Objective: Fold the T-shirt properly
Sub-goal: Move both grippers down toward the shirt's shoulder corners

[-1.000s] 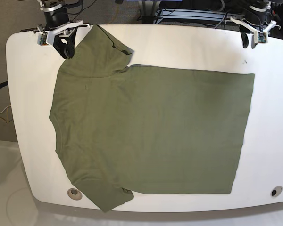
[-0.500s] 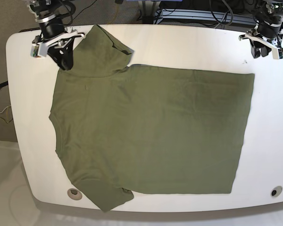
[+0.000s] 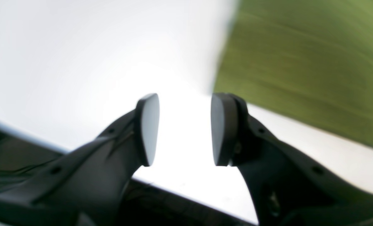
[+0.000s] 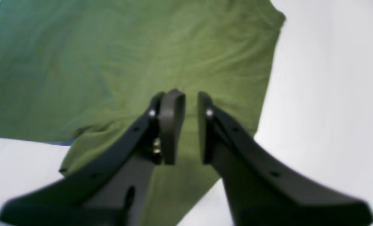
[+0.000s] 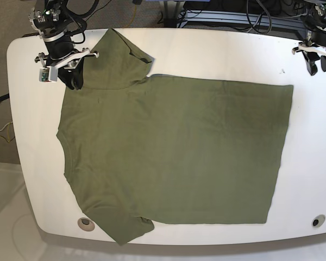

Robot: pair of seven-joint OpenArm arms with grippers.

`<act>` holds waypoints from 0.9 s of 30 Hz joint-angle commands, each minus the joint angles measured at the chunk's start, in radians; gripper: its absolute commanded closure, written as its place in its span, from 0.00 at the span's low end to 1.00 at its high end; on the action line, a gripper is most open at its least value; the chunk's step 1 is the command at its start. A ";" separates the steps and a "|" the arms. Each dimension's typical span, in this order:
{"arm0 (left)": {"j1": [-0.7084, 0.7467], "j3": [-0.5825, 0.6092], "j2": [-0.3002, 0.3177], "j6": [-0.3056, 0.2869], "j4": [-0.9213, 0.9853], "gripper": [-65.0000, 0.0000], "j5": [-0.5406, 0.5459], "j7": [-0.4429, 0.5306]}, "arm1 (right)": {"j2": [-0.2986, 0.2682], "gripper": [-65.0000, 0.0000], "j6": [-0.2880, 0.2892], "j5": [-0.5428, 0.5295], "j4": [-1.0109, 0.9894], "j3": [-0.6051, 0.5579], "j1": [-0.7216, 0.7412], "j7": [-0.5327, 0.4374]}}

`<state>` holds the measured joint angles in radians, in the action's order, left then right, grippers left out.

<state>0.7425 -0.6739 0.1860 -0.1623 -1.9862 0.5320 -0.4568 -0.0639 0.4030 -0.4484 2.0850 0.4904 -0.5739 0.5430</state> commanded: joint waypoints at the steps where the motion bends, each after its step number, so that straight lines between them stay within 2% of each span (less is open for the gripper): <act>1: -0.005 0.017 0.014 -0.006 -0.030 0.58 -0.013 0.000 | 0.008 0.72 0.003 -0.016 0.025 0.005 -0.003 -0.004; 2: -0.013 0.032 0.018 0.002 -0.043 0.57 -0.032 -0.014 | 0.020 0.68 0.002 -0.016 0.033 0.004 -0.003 0.011; 10: -0.038 0.038 0.017 0.014 -0.053 0.54 -0.051 -0.043 | 0.046 0.70 -0.003 -0.011 -0.006 0.003 0.006 0.022; 12: -0.039 0.031 0.021 0.023 -0.076 0.46 -0.038 -0.051 | 0.049 0.70 0.004 -0.023 -0.068 -0.012 0.014 -0.002; 16: -0.047 0.023 0.033 0.038 -0.070 0.41 -0.028 -0.064 | 0.037 0.70 0.018 -0.054 -0.165 -0.004 0.027 -0.026; 20: -0.054 0.010 0.044 0.045 -0.059 0.37 -0.013 -0.077 | 0.022 0.70 0.053 -0.103 -0.262 0.034 0.054 -0.031; 22: -0.051 -0.018 0.046 0.029 -0.049 0.35 0.032 -0.099 | 0.016 0.69 0.104 -0.175 -0.359 0.117 0.108 -0.005; 27: -0.058 -0.040 0.048 0.020 -0.041 0.37 0.088 -0.118 | 0.009 0.69 0.140 -0.224 -0.431 0.165 0.146 0.025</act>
<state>0.6827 -0.7086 0.2234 -0.1314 -2.0167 0.5919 -0.5880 -0.0479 0.5060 -0.6300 1.6508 0.6521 -0.4309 0.5823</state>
